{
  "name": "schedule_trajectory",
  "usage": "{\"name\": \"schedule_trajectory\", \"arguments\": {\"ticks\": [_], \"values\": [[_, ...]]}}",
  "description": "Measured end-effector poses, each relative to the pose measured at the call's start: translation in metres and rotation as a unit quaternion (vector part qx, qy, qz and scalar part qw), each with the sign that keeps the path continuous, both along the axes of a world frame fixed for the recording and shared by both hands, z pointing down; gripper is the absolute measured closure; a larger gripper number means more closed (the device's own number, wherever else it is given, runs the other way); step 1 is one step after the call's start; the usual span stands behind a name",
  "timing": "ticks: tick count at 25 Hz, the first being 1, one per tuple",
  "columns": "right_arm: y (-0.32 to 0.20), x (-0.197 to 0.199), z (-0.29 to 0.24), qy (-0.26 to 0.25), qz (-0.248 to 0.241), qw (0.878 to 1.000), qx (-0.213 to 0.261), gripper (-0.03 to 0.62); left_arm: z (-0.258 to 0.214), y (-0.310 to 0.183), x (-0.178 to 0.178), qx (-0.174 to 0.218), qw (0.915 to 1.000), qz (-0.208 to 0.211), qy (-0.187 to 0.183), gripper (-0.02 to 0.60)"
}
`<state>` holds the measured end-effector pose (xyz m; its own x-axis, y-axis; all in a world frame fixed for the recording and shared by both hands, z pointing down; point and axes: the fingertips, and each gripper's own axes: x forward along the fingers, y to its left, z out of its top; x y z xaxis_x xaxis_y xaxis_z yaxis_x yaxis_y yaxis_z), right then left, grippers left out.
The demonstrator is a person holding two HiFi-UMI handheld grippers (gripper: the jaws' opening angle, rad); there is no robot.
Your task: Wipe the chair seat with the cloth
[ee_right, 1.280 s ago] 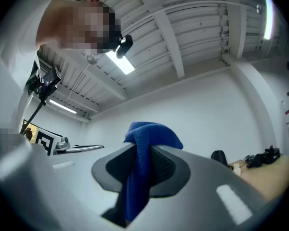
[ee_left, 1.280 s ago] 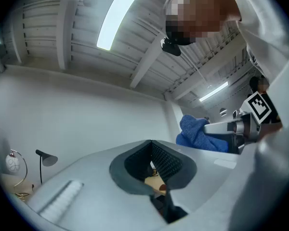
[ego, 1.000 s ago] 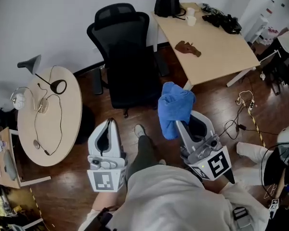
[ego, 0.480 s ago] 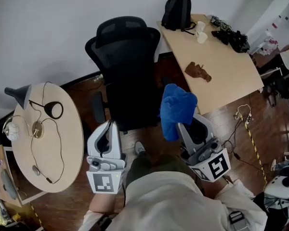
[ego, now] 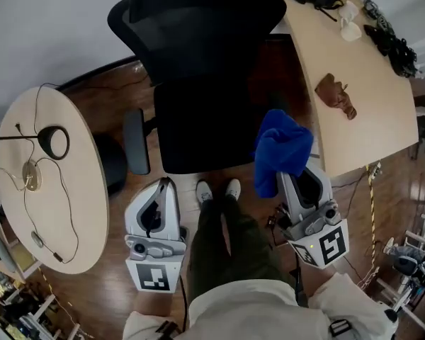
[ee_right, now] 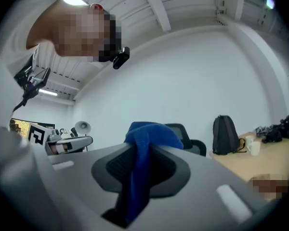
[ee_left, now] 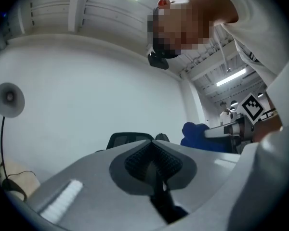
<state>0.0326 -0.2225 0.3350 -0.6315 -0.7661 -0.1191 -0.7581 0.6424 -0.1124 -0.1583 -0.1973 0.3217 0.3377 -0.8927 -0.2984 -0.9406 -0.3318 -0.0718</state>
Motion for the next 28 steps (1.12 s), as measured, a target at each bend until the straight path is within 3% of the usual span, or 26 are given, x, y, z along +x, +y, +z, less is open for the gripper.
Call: {"name": "schedule_trajectory", "arguments": {"ticks": [5,9,12,15,18,20,24,28], "values": [[-0.057,-0.018,0.152,0.009,0.015,0.999,-0.036,0.520,0.103,-0.012,-0.018,0.003,0.9999,-0.011,0.007,0.518],[-0.118,-0.076,0.296,0.042,0.004,0.993,-0.112,0.522,0.124,-0.005,-0.029,-0.001,0.9998,-0.016,0.009,0.518],[-0.168,-0.147,0.447,0.064,-0.018,0.973,-0.220,0.522,0.130,0.002,-0.040,0.005,0.9997,-0.024,0.002,0.518],[-0.191,-0.214,0.577,0.067,-0.034,0.940,-0.332,0.523,0.153,0.010,-0.050,0.000,0.9997,-0.025,-0.008,0.518],[-0.196,-0.263,0.671,0.120,-0.044,0.911,-0.391,0.525,0.183,0.012,-0.060,-0.004,0.9996,-0.025,-0.015,0.518],[-0.198,-0.283,0.711,0.152,-0.050,0.898,-0.411,0.525,0.201,0.013,-0.067,-0.009,0.9995,-0.028,-0.012,0.518],[-0.209,-0.296,0.732,0.186,-0.061,0.894,-0.403,0.526,0.218,0.020,-0.074,-0.016,0.9994,-0.027,-0.016,0.518],[-0.230,-0.252,0.749,0.197,-0.028,0.886,-0.418,0.527,0.220,0.022,-0.072,-0.018,0.9993,-0.026,-0.018,0.517]]}}
